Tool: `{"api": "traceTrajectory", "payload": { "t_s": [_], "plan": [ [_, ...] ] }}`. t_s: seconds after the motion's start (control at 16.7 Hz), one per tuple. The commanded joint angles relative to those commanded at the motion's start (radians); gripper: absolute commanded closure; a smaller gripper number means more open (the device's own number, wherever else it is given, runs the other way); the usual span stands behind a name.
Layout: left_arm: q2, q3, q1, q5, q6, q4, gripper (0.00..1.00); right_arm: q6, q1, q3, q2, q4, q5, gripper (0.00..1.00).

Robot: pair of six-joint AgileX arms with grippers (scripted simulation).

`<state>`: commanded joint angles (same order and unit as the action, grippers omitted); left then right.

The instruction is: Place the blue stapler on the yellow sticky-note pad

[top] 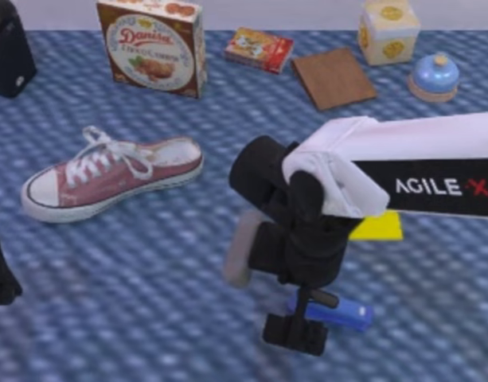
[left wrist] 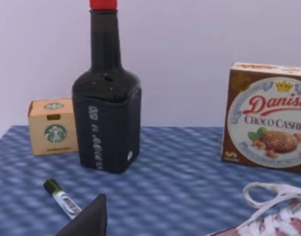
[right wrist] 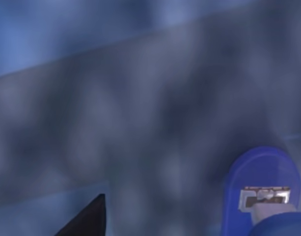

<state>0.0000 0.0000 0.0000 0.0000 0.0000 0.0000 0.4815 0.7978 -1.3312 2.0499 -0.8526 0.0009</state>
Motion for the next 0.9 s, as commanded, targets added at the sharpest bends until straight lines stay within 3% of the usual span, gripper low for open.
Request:
{"api": "traceTrajectory", "payload": {
  "t_s": [0.78,0.9],
  "plan": [
    [0.0,0.0,0.0,0.0,0.0,0.0,0.0,0.0,0.0,0.0,0.0,0.0,0.0,0.98],
    [0.0,0.0,0.0,0.0,0.0,0.0,0.0,0.0,0.0,0.0,0.0,0.0,0.0,1.0]
  ]
}}
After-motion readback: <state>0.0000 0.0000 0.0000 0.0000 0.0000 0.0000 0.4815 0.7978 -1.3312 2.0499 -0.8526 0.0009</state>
